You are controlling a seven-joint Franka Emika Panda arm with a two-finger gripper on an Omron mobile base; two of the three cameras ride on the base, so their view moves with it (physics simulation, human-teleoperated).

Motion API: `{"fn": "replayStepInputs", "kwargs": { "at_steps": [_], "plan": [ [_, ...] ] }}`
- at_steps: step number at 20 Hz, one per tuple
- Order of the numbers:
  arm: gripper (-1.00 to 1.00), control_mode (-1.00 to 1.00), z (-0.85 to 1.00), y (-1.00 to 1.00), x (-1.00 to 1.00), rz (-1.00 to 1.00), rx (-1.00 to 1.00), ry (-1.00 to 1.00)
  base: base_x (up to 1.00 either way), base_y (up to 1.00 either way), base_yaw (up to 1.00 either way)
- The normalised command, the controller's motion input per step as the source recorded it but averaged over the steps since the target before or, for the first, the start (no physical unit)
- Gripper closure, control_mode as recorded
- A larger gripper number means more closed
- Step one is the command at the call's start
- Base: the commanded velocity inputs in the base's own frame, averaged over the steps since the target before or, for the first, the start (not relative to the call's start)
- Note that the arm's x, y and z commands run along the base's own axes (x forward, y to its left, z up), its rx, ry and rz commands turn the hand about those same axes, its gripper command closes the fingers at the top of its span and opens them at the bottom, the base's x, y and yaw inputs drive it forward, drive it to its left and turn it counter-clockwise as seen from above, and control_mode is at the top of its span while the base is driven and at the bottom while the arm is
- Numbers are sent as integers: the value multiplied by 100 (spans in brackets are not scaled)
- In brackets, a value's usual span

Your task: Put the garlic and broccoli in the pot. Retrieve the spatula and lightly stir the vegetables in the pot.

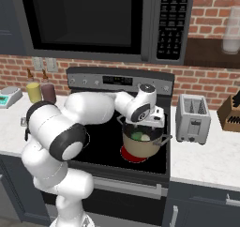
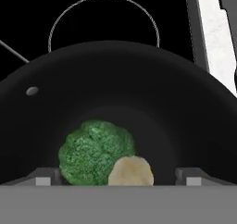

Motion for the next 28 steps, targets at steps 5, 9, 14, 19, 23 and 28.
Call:
{"fn": "replayStepInputs", "kwargs": {
  "at_steps": [5, 9, 14, 19, 23, 28],
  "plan": [
    [-100, -100, 28, 67, -42, 0, 2, -16, 0, 0, 0],
    [-100, -100, 46, 93, -63, 0, 0, -15, 0, 0, 0],
    [-100, -100, 45, 98, -69, 11, -3, 9, 0, 0, 0],
    [-100, -100, 2, 25, -14, 13, -2, 9, 0, 0, 0],
    [-100, -100, 0, 42, -7, 0, -2, 0, 0, 0, 0],
    [-100, -100, 2, 99, -22, 2, 0, 10, 0, 0, 0]
  ]
}}
